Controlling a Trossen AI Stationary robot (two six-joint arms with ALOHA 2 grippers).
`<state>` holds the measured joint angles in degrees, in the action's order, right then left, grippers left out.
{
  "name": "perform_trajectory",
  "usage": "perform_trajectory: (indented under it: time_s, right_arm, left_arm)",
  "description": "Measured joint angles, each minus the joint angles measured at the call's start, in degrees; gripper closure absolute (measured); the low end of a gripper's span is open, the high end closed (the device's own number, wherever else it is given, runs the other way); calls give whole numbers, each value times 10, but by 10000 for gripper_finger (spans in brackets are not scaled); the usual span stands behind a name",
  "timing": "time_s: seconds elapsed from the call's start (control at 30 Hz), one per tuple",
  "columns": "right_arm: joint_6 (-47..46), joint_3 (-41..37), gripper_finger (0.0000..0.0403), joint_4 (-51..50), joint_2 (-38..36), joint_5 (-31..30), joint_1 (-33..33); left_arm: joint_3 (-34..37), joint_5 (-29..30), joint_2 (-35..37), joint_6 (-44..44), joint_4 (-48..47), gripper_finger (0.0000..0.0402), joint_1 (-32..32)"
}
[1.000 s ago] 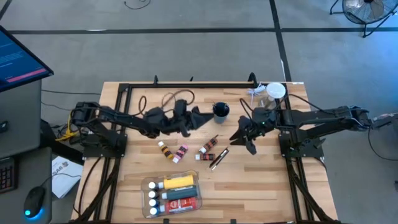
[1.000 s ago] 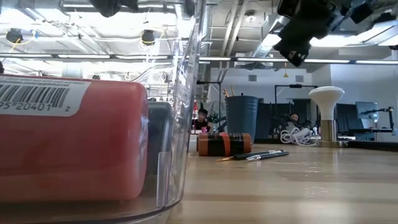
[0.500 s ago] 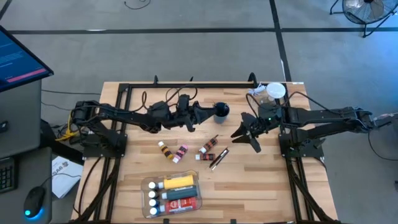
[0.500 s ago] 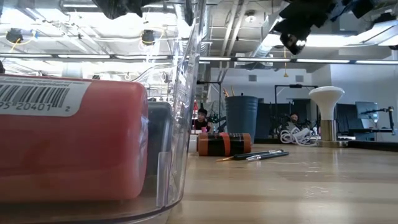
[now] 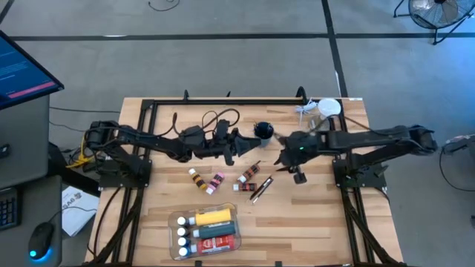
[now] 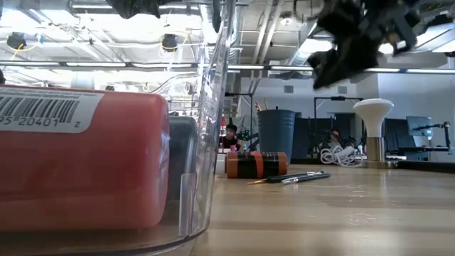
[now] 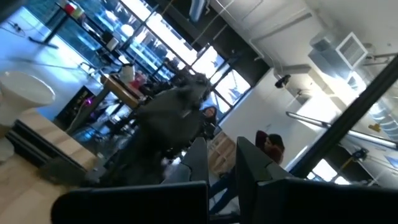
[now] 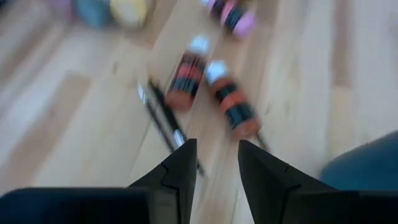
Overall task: Pick & Place Paint Supplies
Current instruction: Put the paint brush into the blue cup
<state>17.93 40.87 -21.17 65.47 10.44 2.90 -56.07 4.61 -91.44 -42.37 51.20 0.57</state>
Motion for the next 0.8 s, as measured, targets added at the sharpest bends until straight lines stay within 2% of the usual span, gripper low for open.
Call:
perform_trajectory:
  time_s: [0.2,0.37,0.5,0.6,0.8]
  right_arm:
    - [34,0,292,3,111,0,0]
    - [35,-1,292,-43,173,2,0]
    - [8,-1,292,-54,194,2,-3]
    - [-49,0,292,-54,198,9,-7]
    - [-133,-1,292,-19,197,65,-8]
  left_arm:
    - [0,2,0,1,2,400,11]
    - [1,4,0,1,2,400,18]
    - [1,9,0,1,2,400,21]
    - [2,9,0,1,2,400,21]
    - [2,9,0,1,2,400,21]
